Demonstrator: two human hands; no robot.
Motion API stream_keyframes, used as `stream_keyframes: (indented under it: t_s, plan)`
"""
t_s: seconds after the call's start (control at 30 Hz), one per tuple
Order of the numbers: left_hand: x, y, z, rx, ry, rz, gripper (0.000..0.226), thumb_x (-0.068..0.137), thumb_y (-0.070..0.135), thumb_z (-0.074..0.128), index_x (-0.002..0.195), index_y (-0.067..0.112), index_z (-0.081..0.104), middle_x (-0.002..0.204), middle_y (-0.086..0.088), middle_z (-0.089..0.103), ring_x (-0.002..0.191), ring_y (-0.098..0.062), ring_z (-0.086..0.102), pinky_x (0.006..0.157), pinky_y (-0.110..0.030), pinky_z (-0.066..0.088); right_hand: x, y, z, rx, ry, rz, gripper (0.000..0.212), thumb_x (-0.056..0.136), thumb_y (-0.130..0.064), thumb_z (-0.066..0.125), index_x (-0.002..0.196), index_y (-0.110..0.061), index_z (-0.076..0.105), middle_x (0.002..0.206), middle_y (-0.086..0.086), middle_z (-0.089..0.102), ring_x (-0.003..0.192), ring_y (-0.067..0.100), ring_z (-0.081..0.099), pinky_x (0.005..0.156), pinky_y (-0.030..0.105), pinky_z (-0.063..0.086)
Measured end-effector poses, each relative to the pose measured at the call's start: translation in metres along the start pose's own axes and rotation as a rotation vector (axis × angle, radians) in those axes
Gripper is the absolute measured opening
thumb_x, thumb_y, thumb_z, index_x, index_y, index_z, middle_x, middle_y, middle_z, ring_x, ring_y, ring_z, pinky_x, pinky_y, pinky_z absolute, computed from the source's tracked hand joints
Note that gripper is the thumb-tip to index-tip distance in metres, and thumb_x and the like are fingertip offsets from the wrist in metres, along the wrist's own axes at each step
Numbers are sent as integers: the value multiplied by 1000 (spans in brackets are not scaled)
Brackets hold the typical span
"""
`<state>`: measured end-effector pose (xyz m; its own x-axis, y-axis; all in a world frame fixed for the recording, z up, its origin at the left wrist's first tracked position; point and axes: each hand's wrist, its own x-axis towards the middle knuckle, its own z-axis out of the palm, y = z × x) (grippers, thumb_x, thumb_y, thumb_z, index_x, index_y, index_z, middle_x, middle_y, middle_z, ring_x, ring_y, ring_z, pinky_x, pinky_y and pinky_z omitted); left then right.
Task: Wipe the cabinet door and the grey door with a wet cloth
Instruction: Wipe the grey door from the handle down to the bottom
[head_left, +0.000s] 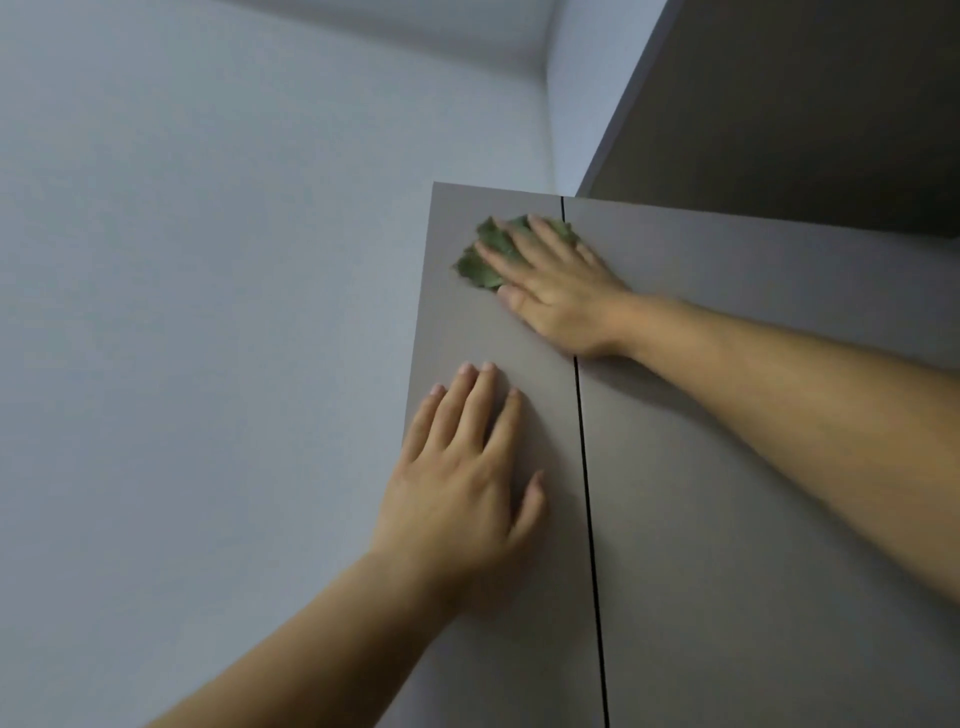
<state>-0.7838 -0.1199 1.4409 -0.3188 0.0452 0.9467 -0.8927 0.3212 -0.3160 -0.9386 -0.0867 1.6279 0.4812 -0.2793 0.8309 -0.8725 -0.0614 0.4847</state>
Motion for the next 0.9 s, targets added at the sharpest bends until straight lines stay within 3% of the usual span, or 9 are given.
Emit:
stream_keyframes:
  t_s: [0.07, 0.23, 0.37, 0.43, 0.53, 0.6, 0.77, 0.8, 0.9]
  plan:
    - [1, 2, 0, 34, -11, -4, 74, 93, 52, 39, 150, 7, 48, 160, -20, 39, 151, -39, 32, 123, -55, 23, -12, 13, 3, -23, -12, -130, 57, 108, -49, 20, 158, -45, -5, 168, -13, -17, 149, 9, -23, 121, 46, -9]
    - [4, 19, -3, 99, -61, -77, 73, 97, 59, 32, 155, 16, 41, 162, -20, 35, 153, -40, 26, 124, -57, 19, 21, 61, -18, 37, 3, 253, 54, 108, -51, 11, 159, -43, -7, 170, -1, -13, 155, 20, -17, 123, 48, -10]
    - [10, 40, -11, 84, -121, -185, 75, 95, 66, 14, 161, 31, 20, 169, -17, 13, 158, -35, 1, 126, -53, -2, -21, 30, 4, 32, 5, -102, 55, 107, -51, 15, 158, -46, -6, 168, -12, -17, 153, 15, -21, 120, 44, -13]
    - [13, 47, -13, 71, -130, -239, 74, 94, 66, 8, 161, 35, 12, 171, -12, 4, 158, -30, -8, 126, -50, -9, -29, 48, 6, 13, -18, -203, 54, 108, -50, 16, 158, -47, -3, 168, -16, -17, 153, 12, -20, 120, 43, -10]
    - [22, 59, -14, 43, -95, -271, 72, 94, 65, 7, 158, 35, 23, 170, -9, 10, 158, -28, -3, 127, -50, -5, -8, 88, -12, 23, -10, 93, 54, 108, -50, 10, 159, -44, -7, 169, -6, -14, 155, 19, -17, 123, 46, -11]
    - [30, 70, -13, 28, -100, -257, 75, 93, 66, 4, 159, 36, 22, 171, -4, 9, 159, -25, -3, 128, -50, -3, -5, 90, -14, 36, 0, 180, 56, 108, -50, 9, 160, -40, -8, 170, -2, -13, 155, 22, -18, 124, 47, -12]
    - [39, 86, -12, 23, -111, -270, 77, 91, 68, 1, 158, 39, 24, 168, 2, 21, 158, -23, 9, 128, -52, 9, -56, 75, 14, 34, 1, -234, 56, 106, -53, 14, 159, -44, -5, 168, -13, -17, 154, 15, -20, 121, 46, -9]
    - [38, 86, -12, 39, -128, -269, 77, 91, 67, 1, 159, 39, 24, 168, 2, 20, 158, -24, 8, 128, -53, 9, -52, 90, 10, 21, -4, -216, 56, 107, -52, 13, 159, -44, -5, 168, -13, -17, 154, 15, -19, 122, 47, -8]
    - [36, 89, -10, 63, -161, -278, 79, 90, 66, 0, 161, 37, 20, 170, 1, 15, 158, -24, 3, 128, -53, 7, -24, 125, -9, 50, -3, 89, 56, 107, -51, 9, 159, -41, -8, 170, -4, -14, 155, 21, -17, 123, 49, -9]
